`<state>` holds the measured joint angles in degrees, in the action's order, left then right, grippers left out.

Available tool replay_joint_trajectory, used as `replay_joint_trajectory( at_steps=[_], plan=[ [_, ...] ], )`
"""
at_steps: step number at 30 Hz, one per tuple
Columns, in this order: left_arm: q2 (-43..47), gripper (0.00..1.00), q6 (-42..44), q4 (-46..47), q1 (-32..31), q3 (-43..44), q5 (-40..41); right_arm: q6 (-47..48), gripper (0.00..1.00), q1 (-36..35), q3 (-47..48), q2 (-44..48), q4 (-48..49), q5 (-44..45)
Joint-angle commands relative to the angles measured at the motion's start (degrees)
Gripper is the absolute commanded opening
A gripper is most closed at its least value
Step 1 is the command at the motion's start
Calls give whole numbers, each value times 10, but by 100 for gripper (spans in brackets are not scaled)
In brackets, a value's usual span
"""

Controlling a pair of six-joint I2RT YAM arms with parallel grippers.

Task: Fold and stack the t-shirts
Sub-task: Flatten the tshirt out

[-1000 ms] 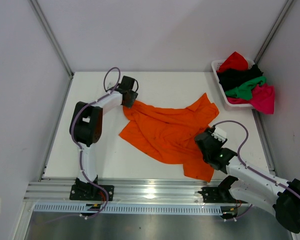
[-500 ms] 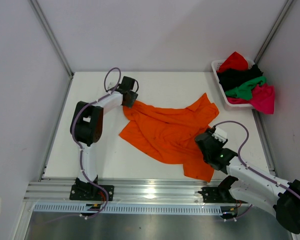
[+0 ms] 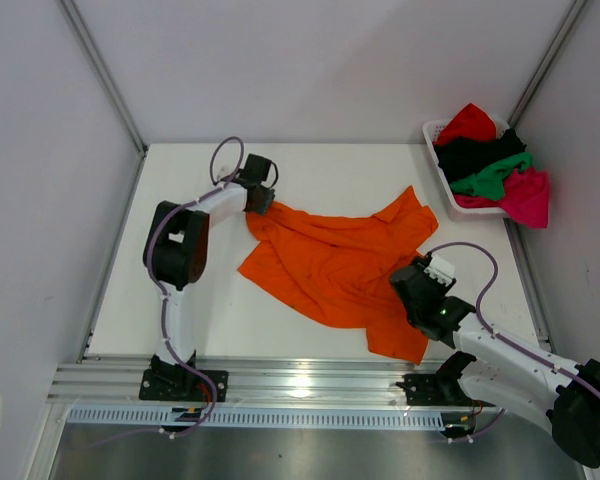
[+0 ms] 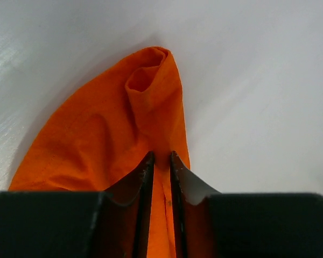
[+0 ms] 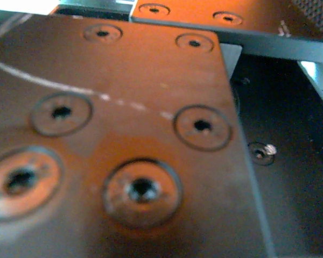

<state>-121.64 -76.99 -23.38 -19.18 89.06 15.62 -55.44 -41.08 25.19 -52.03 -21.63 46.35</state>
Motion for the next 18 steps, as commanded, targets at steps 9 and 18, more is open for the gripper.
replay_joint_trajectory(
  at_steps=[9, 18],
  plan=[
    [-6, 3, 18, -15, 4, 32, 5, -8, 62, -1, 11, 8, -3, 25],
    [42, 1, 72, -17, 4, 48, 46, -18, 61, -2, 0, 4, 4, 17]
  ],
)
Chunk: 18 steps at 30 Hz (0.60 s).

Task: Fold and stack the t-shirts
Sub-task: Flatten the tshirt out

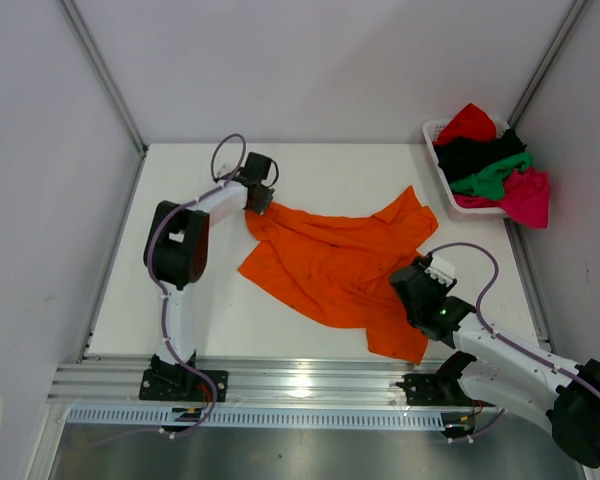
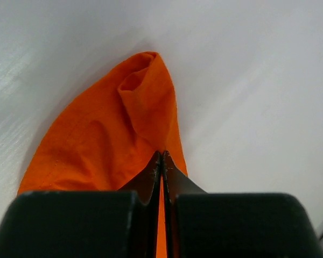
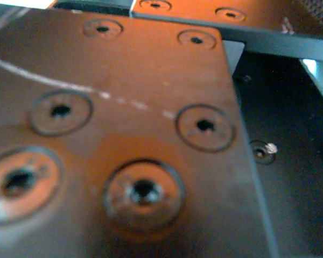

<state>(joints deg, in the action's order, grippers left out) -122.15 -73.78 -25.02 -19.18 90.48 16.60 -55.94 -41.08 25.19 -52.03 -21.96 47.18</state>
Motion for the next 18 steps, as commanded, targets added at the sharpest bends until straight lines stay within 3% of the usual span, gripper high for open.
replay_joint_trajectory(
  at_steps=[1, 12, 18],
  plan=[
    [52, 1, 48, -2, 4, 37, 44, -14, 62, -2, -2, 3, 9, 9],
    [89, 8, 242, 37, 5, 104, 166, -18, 61, -5, -8, 0, 13, 5],
    [66, 14, 335, 66, 12, 130, 157, -21, 61, -8, -7, 2, 9, 7]
  ],
)
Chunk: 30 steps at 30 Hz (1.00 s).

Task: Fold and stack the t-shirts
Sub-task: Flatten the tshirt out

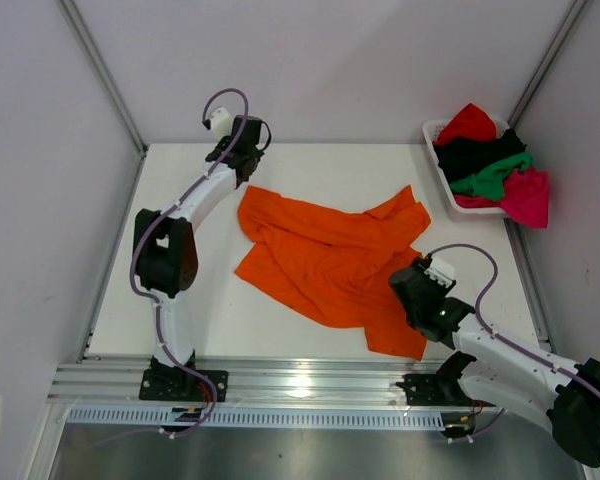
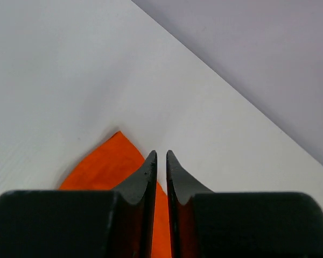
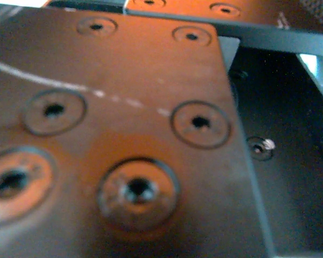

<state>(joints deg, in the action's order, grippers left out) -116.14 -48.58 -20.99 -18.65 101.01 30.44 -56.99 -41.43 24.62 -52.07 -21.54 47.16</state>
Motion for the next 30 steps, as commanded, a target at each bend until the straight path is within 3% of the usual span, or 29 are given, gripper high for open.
replay_joint_trajectory(
  at_steps=[1, 6, 9, 13, 15, 21, 30],
  plan=[
    [4, 14, 87, 25, 7, 27, 16, -11, 61, -5, -2, 2, 3, 7],
    [16, 16, 87, 38, 7, -5, -13, -13, 61, -7, -5, 3, 4, 10],
    [23, 26, 102, 41, 7, -11, -60, 27, 61, -7, -27, 14, 58, 21],
    [30, 33, 122, 48, 6, -13, -131, 163, 63, 6, -91, 46, 327, 7],
    [33, 34, 131, 43, 6, -13, -163, 202, 64, 48, -101, 44, 394, -48],
    [54, 34, 138, 39, -2, -50, -199, 208, 64, 149, -32, -85, 534, -171],
    [74, 34, 146, 43, -4, -99, -207, 183, 63, 184, 116, -262, 592, -264]
  ],
)
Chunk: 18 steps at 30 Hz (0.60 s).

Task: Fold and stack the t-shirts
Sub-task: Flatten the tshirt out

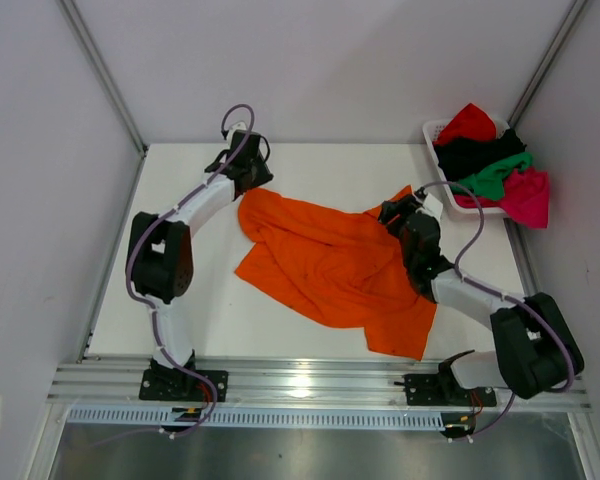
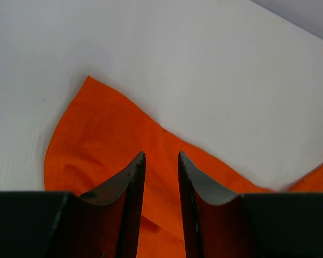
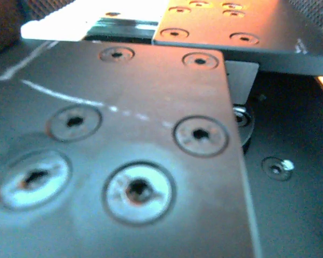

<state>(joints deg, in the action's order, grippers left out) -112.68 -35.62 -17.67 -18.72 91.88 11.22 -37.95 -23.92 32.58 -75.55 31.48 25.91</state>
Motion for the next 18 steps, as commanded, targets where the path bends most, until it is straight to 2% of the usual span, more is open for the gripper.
replay_joint_trajectory(
  at_steps=[1, 9, 14, 18],
  plan=[
    [44, 34, 18, 9, -4, -14, -14, -9, 63, 9, 57, -55, 62, -64],
    [70, 34, 30, 4, -5, -44, -18, -41, 63, 30, 149, -190, 71, -113],
    [93, 34, 36, -1, -8, -56, -10, -102, 62, 65, 204, -281, 78, -162],
    [104, 34, 40, -6, -8, -60, -1, -128, 62, 78, 233, -321, 70, -169]
  ],
)
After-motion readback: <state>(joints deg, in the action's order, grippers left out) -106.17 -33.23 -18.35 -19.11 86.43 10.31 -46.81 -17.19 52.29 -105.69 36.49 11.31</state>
